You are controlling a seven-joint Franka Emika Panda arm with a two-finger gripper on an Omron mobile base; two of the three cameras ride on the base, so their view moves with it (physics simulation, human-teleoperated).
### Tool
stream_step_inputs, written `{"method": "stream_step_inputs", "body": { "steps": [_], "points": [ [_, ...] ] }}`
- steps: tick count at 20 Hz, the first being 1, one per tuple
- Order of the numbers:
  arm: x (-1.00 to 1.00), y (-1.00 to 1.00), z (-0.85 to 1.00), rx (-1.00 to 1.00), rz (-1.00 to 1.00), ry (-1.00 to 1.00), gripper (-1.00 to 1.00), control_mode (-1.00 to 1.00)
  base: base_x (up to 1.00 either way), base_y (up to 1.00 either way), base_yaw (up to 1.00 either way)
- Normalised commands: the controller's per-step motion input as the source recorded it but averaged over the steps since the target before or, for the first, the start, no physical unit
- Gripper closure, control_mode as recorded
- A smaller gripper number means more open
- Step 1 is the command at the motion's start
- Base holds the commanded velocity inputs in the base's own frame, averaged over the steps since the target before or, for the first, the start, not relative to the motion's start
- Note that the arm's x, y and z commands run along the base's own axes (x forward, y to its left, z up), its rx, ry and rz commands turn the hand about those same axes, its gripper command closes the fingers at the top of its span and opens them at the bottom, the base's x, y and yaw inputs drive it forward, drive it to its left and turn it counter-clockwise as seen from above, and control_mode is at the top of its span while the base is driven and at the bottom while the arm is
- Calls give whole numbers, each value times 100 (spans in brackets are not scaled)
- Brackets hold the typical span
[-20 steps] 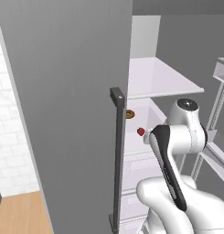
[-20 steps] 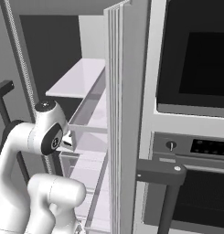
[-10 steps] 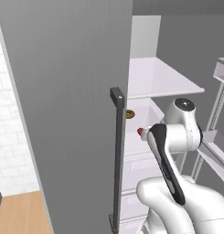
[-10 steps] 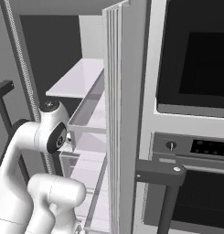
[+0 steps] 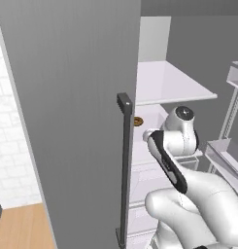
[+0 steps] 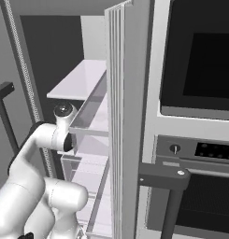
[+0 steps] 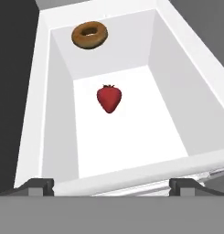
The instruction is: Take the strawberry from the fridge and place it on top of the pancake, located on the dining counter.
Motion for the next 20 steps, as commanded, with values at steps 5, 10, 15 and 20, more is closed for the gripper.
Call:
{"method": "stream_step_inputs", "body": {
  "steps": [5, 10, 15, 20],
  "points": [
    [58, 0, -41, 0, 5, -1, -100, -100, 0, 0, 0],
    [43, 0, -4, -1, 0, 0, -100, -100, 0, 0, 0],
    [52, 0, -2, 0, -3, 14, -100, -100, 0, 0, 0],
    [33, 0, -16, 0, -1, 11, -100, -100, 0, 0, 0]
  ]
}}
